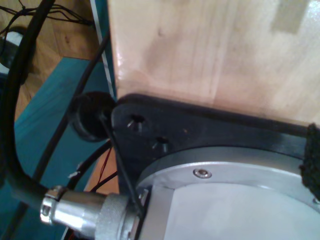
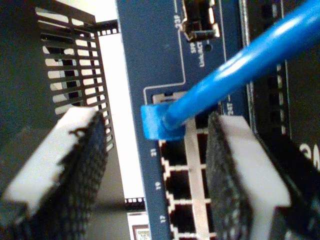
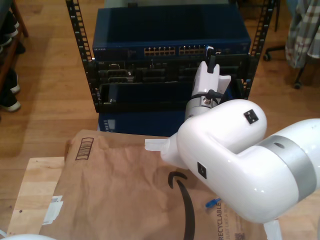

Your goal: Grab the cable and plug it in

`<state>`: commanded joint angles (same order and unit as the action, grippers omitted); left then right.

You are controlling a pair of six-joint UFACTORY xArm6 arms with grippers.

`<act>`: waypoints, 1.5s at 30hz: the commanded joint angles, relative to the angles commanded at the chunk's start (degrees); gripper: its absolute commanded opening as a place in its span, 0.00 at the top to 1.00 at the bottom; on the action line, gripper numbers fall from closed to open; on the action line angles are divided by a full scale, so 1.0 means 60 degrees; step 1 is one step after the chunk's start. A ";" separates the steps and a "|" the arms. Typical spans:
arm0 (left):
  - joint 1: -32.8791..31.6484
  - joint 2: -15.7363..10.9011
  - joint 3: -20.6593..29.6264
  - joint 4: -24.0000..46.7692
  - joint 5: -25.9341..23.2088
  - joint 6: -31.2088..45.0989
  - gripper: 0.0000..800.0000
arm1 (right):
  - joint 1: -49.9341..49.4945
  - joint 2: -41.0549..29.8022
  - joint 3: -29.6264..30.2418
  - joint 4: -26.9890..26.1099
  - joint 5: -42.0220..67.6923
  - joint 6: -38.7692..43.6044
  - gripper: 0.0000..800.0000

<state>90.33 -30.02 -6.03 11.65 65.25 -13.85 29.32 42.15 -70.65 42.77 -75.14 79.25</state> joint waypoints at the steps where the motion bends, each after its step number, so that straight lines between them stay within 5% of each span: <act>1: 0.0000 0.0000 0.0000 0.0000 0.0000 0.0000 0.00 | 0.0000 -0.0205 0.0278 0.0000 0.0015 0.0000 0.62; 9: 0.0000 0.0000 0.0000 0.0000 0.0000 0.0000 0.00 | -0.0015 -0.2579 0.3018 -0.0132 0.0205 -0.0015 0.58; 18: 0.0000 0.0000 0.0000 0.0000 0.0000 0.0000 0.00 | -0.0498 -0.4777 0.5128 -0.1538 0.1626 -0.0044 0.51; 36: 0.0000 0.0000 0.0000 0.0000 0.0000 0.0000 0.00 | -0.4908 -0.9919 0.6842 -0.7780 1.0022 -0.0132 0.11; 45: 0.0000 0.0000 0.0000 0.0000 0.0000 0.0000 0.00 | -0.6725 -1.1839 0.6974 -1.0051 1.3788 -0.0469 0.04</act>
<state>90.33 -30.02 -6.03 11.65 65.25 -13.85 -11.03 -28.88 -28.80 -17.54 7.58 76.44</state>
